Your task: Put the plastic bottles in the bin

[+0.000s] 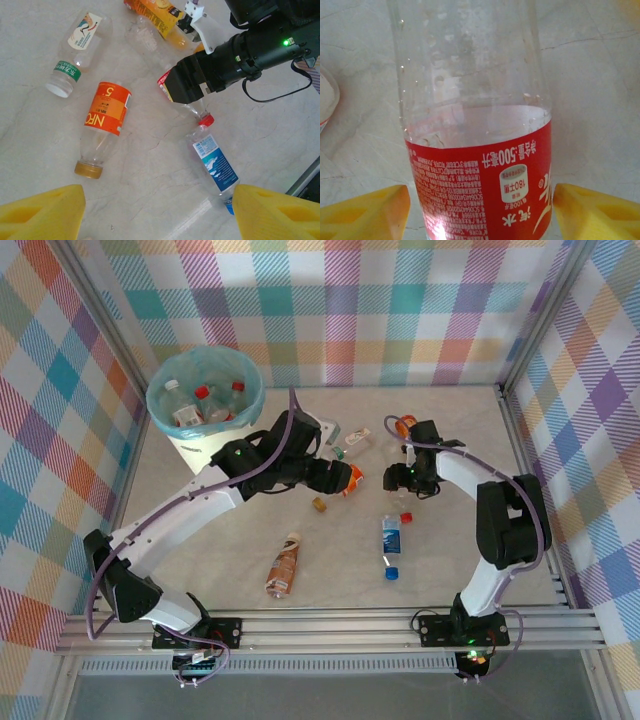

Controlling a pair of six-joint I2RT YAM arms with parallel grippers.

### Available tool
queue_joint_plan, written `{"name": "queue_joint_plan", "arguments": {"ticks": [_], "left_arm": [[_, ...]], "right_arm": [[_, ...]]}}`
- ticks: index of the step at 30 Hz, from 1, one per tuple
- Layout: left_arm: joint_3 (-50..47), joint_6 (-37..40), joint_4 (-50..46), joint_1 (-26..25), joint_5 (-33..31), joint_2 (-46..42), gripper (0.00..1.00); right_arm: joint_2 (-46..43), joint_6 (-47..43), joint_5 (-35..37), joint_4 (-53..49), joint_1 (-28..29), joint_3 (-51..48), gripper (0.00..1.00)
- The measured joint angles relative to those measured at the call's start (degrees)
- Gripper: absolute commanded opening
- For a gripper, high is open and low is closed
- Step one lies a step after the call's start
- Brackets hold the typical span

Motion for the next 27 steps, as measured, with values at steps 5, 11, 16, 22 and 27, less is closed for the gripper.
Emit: {"name": "queue_joint_plan", "arguments": {"ticks": [5, 11, 16, 22, 27], "left_arm": [[0.6, 0.0, -0.2, 0.0, -0.3, 0.2, 0.78], [0.7, 0.0, -0.2, 0.0, -0.4, 0.2, 0.78], [1.0, 0.0, -0.2, 0.0, -0.4, 0.3, 0.78], [1.2, -0.3, -0.2, 0.0, -0.8, 0.4, 0.78], [1.2, -0.4, -0.2, 0.0, -0.9, 0.4, 0.78]], "right_arm": [[0.1, -0.5, -0.2, 0.2, 0.0, 0.3, 0.67], [0.1, -1.2, -0.4, 0.1, 0.0, 0.3, 0.65], [0.1, -1.7, -0.4, 0.1, 0.0, 0.3, 0.70], [0.4, -1.8, -0.4, 0.1, 0.0, 0.3, 0.75], [2.2, -2.1, -0.4, 0.1, 0.0, 0.3, 0.70]]}}
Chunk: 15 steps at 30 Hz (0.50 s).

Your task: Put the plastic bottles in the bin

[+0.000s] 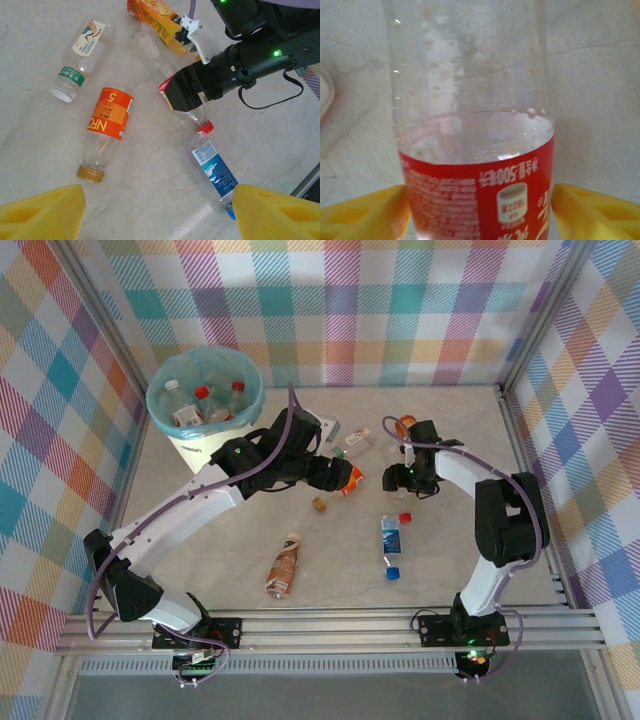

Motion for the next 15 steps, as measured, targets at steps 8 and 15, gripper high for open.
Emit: {"name": "queue_joint_plan", "arguments": {"ticks": [8, 15], "left_arm": [[0.6, 0.0, -0.5, 0.0, -0.8, 0.0, 0.78], [3.1, 0.0, -1.0, 0.0, -1.4, 0.0, 0.79]], "right_arm": [[-0.1, -0.8, 0.1, -0.4, 0.0, 0.4, 0.61], [-9.7, -0.8, 0.6, -2.4, 0.0, 0.4, 0.60]]}}
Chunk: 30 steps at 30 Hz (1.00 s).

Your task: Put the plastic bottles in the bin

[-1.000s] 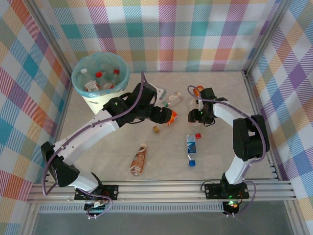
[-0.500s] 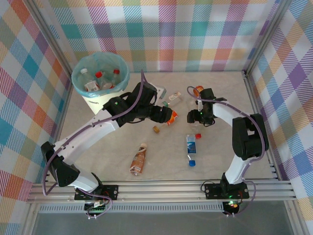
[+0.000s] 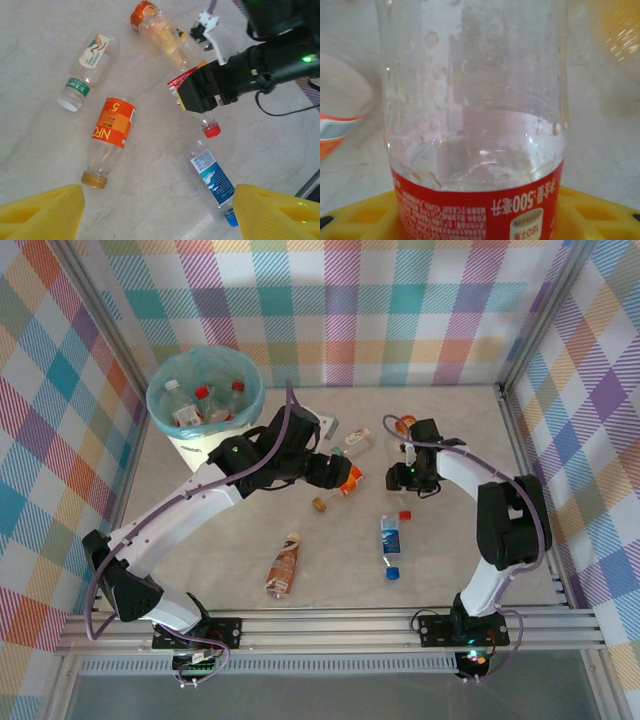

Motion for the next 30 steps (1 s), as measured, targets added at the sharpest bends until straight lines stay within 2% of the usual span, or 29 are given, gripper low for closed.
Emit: {"name": "queue_joint_plan", "arguments": {"ticks": [5, 12, 16, 23, 30], "left_arm": [[0.3, -0.6, 1.9, 0.0, -0.6, -1.4, 0.85], [0.3, -2.7, 7.9, 0.0, -0.4, -6.6, 0.99], [0.2, -3.9, 11.9, 0.0, 0.9, -8.6, 1.00], [-0.1, -6.1, 15.6, 0.0, 5.2, -8.6, 1.00], [-0.4, -6.5, 17.2, 0.0, 8.7, -8.7, 0.97]], "right_arm": [[-11.4, 0.0, -2.7, -0.2, 0.0, -0.4, 0.60], [-29.7, 0.3, -20.8, 7.0, 0.7, -8.4, 0.61], [-36.0, 0.0, -28.2, 12.2, 4.6, -11.6, 0.61], [-39.6, -4.0, -34.3, 15.8, 12.8, -12.1, 0.60], [-39.1, -7.0, -35.7, 15.9, 16.8, -11.7, 0.60]]}}
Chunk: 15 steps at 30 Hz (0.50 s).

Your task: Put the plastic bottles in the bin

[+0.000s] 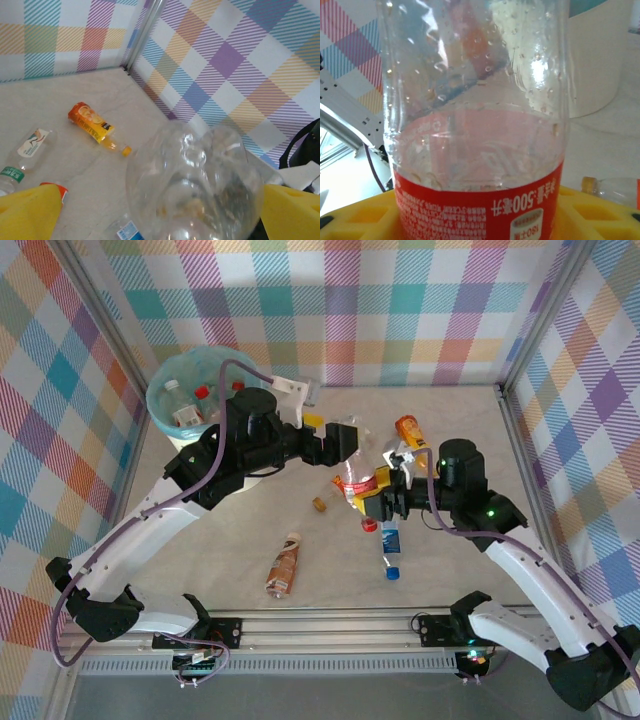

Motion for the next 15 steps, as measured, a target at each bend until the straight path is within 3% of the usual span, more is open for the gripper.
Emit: {"name": "queue_joint_plan", "arguments": {"ticks": [8, 12, 15], "left_arm": [[-0.1, -0.9, 0.8, 0.0, 3.1, 0.0, 0.75], [-0.1, -1.0, 0.9, -0.1, 3.8, 0.0, 0.64], [-0.1, -1.1, 1.0, -0.1, 3.7, -0.1, 0.61]], "right_arm": [[0.7, -1.6, -0.3, -0.1, 2.3, 1.2, 0.60], [0.8, -2.1, 0.5, -0.6, 2.4, 1.3, 0.64], [0.8, -2.2, 1.2, -0.7, 2.5, 1.6, 0.70]]}}
